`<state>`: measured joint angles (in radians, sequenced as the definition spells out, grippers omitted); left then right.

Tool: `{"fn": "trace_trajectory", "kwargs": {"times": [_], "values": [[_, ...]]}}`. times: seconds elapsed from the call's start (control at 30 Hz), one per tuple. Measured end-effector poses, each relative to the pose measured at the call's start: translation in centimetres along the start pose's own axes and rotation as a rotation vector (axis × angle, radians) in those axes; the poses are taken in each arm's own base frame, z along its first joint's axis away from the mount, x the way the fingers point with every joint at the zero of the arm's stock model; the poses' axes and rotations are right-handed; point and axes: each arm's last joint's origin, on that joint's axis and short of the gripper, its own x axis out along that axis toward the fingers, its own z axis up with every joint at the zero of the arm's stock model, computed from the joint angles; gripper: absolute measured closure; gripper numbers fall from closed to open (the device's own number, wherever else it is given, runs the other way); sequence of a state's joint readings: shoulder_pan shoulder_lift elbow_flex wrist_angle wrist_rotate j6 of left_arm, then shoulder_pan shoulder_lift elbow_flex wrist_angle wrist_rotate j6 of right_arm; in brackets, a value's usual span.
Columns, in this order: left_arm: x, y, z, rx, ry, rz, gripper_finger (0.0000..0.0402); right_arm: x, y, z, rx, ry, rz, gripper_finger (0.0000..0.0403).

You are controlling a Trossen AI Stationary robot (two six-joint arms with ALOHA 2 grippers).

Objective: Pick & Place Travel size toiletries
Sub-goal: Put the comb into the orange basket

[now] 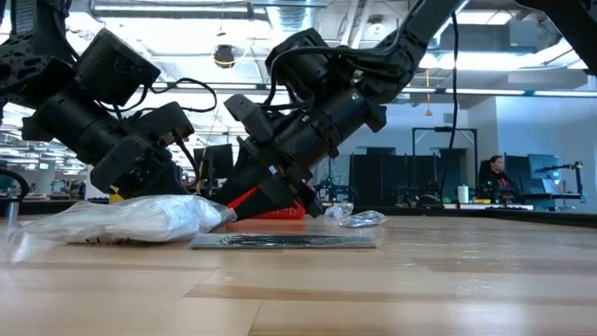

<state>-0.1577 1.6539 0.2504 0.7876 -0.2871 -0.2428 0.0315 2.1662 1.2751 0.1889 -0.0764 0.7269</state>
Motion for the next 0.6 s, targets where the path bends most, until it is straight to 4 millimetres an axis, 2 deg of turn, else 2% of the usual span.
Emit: {"fn": "trace_trajectory", "kwargs": {"times": [0.3,0.6], "values": [[0.00,-0.03,0.08,-0.001,-0.006,-0.004,0.0402,0.00,-0.04,-0.04,0.000,0.004,-0.004,0.0289],[0.00,-0.04,0.15,-0.002,-0.014,-0.006,0.0402,0.00,-0.06,-0.02,0.001,0.004,-0.004,0.0325]]}}
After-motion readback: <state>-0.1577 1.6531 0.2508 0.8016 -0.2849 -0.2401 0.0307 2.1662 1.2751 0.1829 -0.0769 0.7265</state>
